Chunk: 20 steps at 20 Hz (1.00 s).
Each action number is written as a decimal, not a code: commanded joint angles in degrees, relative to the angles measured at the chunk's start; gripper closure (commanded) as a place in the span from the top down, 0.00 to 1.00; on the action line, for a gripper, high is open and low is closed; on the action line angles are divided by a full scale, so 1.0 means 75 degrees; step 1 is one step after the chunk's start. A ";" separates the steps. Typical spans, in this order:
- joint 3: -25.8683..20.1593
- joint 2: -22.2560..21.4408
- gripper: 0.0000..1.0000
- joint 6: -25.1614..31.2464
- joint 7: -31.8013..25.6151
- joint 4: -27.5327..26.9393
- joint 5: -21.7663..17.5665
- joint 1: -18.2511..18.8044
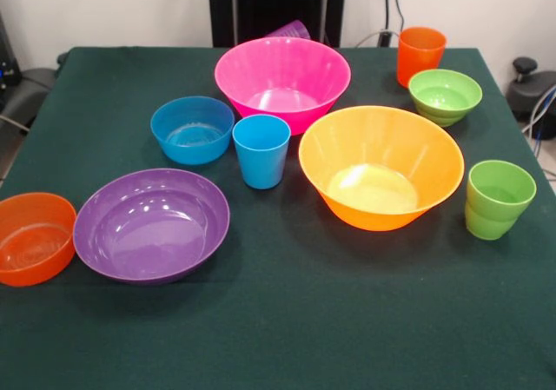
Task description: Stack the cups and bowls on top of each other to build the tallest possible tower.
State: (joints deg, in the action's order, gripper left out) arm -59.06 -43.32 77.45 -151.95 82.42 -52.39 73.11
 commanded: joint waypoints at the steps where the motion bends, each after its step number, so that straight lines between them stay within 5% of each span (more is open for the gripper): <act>1: 0.0175 -0.0561 1.00 0.0178 -0.2816 0.0283 -0.1221 -0.0382; 20: 0.0291 -0.0578 1.00 0.0098 -0.2812 0.0286 -0.1180 -0.0440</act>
State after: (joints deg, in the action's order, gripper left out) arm -59.05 -48.18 77.45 -161.83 82.47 -56.90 73.11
